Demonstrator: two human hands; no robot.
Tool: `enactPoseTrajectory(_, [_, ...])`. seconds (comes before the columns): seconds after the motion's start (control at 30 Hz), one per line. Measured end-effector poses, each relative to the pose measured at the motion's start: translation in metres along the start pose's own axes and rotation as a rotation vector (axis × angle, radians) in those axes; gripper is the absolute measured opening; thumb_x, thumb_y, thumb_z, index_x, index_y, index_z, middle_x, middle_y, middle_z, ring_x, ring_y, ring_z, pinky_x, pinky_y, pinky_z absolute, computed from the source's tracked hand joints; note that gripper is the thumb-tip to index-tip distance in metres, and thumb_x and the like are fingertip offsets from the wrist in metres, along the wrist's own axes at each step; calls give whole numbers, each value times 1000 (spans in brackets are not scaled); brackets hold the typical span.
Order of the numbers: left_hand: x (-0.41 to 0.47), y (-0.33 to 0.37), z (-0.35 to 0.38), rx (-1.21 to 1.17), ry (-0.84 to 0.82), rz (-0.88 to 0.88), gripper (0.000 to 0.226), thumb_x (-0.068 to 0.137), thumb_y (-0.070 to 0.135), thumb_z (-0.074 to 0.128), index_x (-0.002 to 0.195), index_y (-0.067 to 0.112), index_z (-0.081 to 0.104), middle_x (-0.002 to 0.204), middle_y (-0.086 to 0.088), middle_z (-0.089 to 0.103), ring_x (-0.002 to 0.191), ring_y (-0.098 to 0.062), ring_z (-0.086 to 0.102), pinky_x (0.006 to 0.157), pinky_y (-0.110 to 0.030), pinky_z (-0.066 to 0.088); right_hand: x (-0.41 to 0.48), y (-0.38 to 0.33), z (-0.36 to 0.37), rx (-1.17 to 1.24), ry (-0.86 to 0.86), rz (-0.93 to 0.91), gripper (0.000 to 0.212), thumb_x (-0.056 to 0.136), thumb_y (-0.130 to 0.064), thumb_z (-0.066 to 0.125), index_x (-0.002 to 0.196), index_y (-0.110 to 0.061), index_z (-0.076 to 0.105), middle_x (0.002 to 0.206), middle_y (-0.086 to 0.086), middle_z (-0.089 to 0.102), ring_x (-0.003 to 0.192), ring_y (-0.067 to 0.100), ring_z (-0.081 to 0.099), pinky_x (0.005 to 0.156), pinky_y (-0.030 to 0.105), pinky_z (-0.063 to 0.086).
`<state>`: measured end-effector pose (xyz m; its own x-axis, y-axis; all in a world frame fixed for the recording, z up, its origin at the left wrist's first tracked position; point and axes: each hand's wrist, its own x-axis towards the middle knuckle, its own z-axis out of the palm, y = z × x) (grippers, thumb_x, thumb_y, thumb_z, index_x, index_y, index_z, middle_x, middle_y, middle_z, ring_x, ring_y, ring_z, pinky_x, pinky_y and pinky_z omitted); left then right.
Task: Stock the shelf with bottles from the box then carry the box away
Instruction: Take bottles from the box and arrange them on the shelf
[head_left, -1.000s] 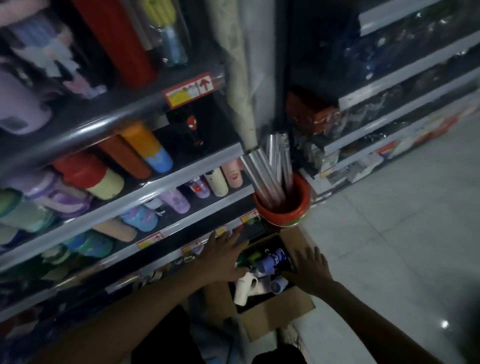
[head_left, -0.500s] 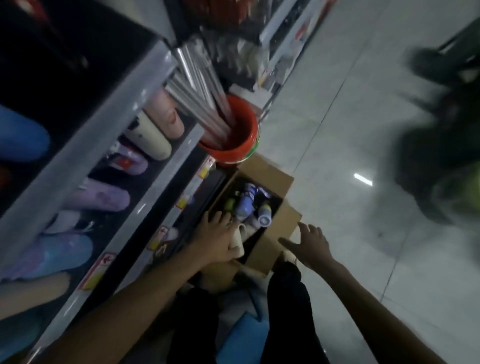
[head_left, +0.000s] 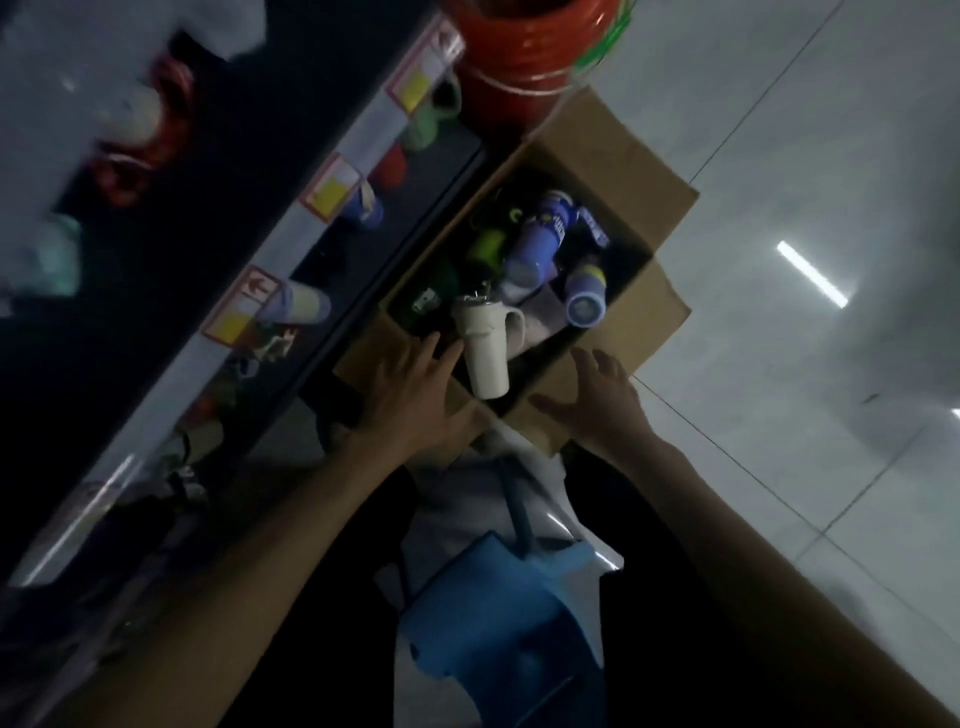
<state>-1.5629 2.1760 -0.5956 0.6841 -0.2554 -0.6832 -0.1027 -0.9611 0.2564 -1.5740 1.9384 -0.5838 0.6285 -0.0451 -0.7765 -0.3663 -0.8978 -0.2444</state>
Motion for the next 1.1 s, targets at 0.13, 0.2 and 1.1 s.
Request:
enactPoseTrajectory(0.13, [47, -17, 41, -77, 151, 16, 83, 89, 54, 62, 158, 25, 28, 165, -9, 25, 143, -36, 35, 109, -51, 37, 52, -2, 29, -102, -52, -134, 94, 83, -65, 67, 156, -21, 28, 155, 12, 38, 144, 34, 34, 110, 42, 36])
enactPoseTrajectory(0.2, [66, -25, 61, -202, 212, -23, 78, 88, 55, 60, 155, 22, 35, 162, -8, 31, 141, -33, 40, 106, -47, 42, 76, -5, 44, -179, -78, -186, 106, 79, -77, 62, 160, -24, 21, 156, 11, 36, 145, 33, 33, 112, 44, 36])
enactPoseTrajectory(1.1, [86, -60, 105, -101, 446, 27, 81, 86, 61, 59, 155, 30, 30, 164, 2, 25, 144, -26, 39, 112, -44, 37, 122, 22, 84, -727, 218, -487, 56, 85, -54, 65, 133, -28, 52, 133, 8, 56, 124, 30, 56, 96, 43, 51])
